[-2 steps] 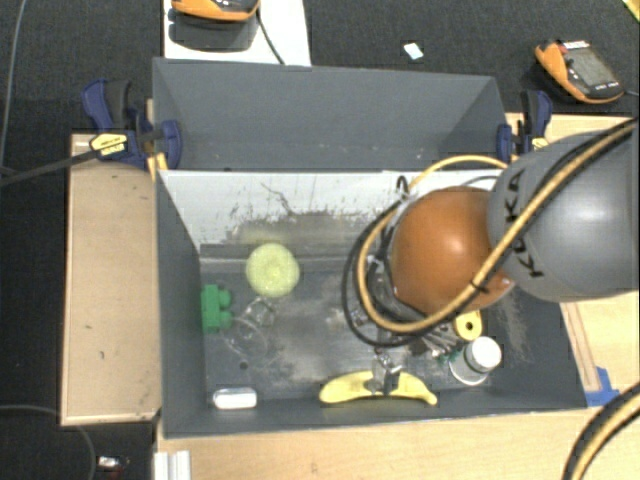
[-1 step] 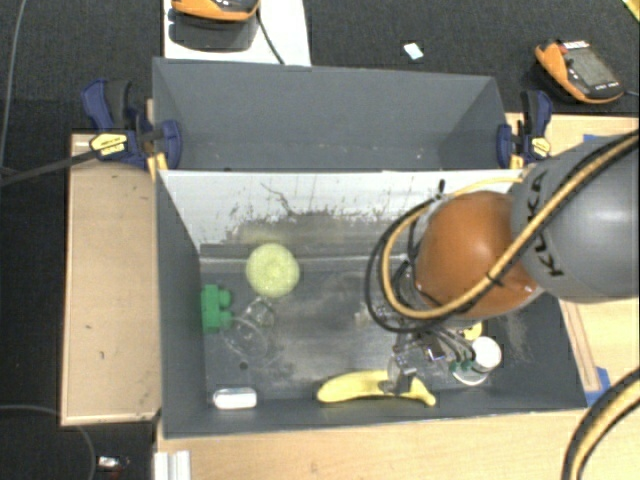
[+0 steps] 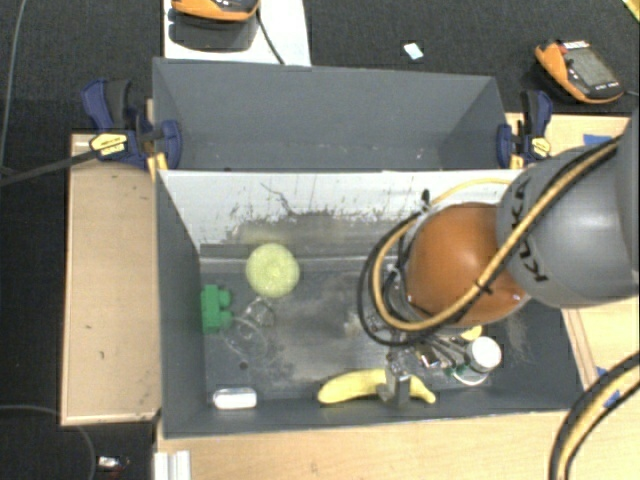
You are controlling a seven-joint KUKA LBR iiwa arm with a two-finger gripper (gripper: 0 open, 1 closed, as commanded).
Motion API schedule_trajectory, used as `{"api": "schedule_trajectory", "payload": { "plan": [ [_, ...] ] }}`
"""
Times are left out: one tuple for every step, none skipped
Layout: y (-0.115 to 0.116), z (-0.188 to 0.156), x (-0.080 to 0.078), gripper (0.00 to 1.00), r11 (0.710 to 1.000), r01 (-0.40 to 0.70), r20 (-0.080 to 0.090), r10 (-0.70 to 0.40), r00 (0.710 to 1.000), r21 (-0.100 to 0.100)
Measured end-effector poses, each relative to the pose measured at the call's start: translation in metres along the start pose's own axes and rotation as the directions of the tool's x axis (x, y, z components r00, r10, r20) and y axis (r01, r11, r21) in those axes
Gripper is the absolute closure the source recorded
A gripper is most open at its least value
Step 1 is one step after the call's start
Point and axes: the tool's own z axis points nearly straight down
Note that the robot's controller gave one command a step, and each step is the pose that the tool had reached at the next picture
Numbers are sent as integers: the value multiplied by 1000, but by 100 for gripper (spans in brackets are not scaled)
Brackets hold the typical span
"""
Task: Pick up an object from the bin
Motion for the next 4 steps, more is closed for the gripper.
{"api": "schedule_trajectory", "payload": {
  "plan": [
    [41,18,-12,100,1000,23,-2,-23,1000,0],
    [40,18,-12,100,1000,22,-2,-22,1000,0],
    [40,10,-12,100,1000,20,1,-20,1000,0],
    [41,-12,-12,100,1000,18,1,-18,1000,0]
  ]
}}
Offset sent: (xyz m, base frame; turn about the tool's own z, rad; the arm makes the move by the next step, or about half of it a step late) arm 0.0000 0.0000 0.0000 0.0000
